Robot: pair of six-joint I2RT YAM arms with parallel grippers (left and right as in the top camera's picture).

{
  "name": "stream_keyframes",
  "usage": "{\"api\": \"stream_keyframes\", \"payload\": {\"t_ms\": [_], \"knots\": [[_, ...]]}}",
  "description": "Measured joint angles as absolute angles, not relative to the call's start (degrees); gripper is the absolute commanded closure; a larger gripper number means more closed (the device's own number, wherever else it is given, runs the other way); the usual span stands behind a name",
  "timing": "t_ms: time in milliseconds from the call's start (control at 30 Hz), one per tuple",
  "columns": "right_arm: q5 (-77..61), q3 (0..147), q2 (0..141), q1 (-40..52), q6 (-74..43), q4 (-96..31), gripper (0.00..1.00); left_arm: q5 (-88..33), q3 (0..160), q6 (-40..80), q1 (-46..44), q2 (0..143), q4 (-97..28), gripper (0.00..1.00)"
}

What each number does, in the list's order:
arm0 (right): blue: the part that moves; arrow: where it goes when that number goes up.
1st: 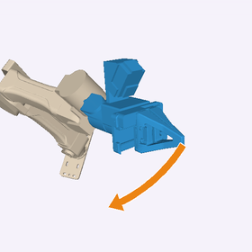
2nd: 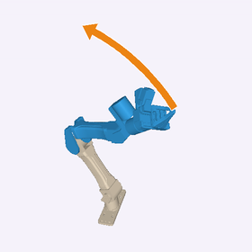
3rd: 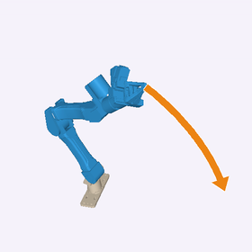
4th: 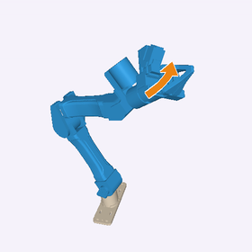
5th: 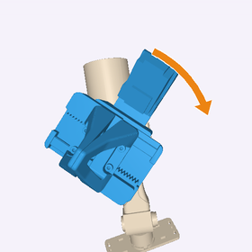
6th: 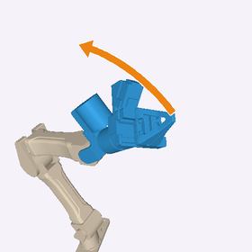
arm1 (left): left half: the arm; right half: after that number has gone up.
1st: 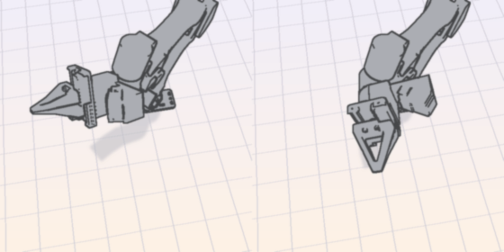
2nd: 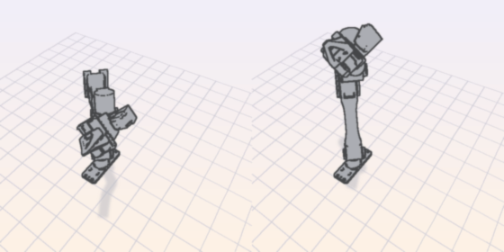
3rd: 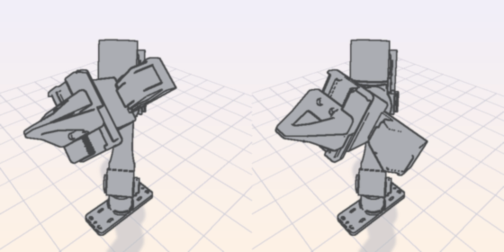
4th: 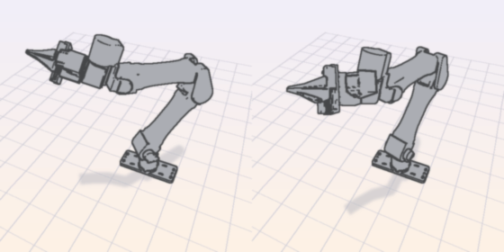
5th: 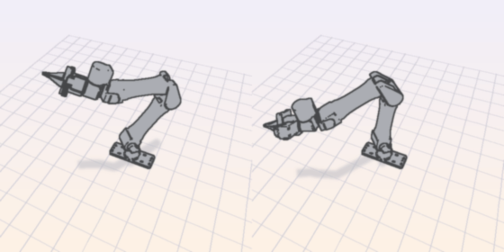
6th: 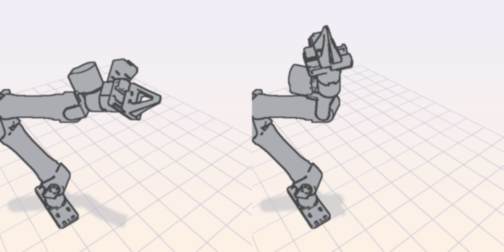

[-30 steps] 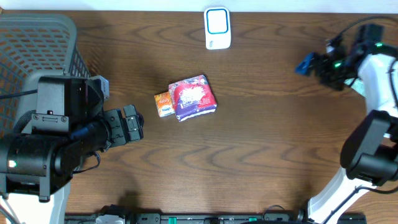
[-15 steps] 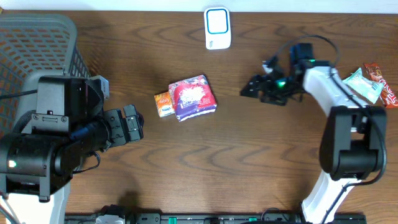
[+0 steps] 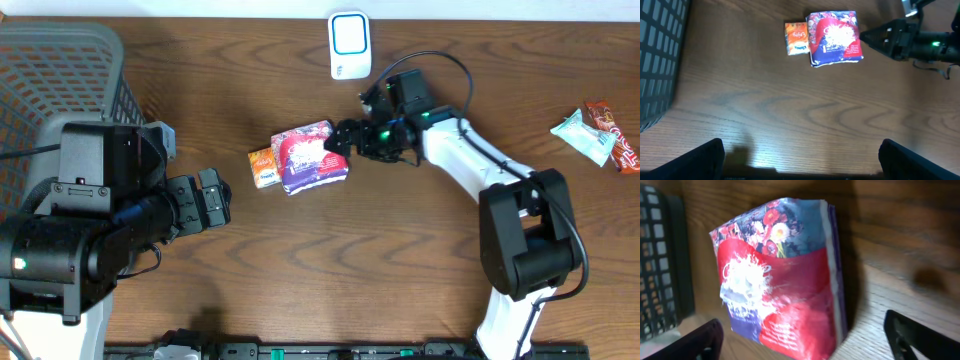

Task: Scan the item barcode
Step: 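Reach the right gripper left toward the pink packet, then close the right gripper on the pink packet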

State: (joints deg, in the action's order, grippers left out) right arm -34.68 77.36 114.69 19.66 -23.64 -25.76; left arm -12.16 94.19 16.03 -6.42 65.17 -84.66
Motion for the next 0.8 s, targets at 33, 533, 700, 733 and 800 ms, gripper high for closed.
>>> {"api": "stream_keyframes", "payload": {"t_ms": [33,533,700,733,800], "knots": [[-34.02,77.34,114.69,20.14,-24.38,-25.67,0.14,-12.16,94.19,16.01,-6.42,65.17,-84.68,0.02],[-25.32,74.59,114.78,26.06,-27.53,-20.25,0.44,-12.16,94.19,16.01,-6.42,65.17,-84.66,0.02],[-23.07,73.84,114.91,27.53,-27.59,-20.64,0.61,-12.16,94.19,16.03,-6.42,65.17,-84.66,0.02],[-22.87,73.84,114.91,27.55,-27.7,-20.73,0.68,-12.16,94.19,16.03,-6.42,65.17,-84.66,0.02],[-22.57,73.84,114.89,27.53,-27.68,-21.04,0.93,-12.16,94.19,16.01,-6.42,65.17,-84.66,0.02]]}}
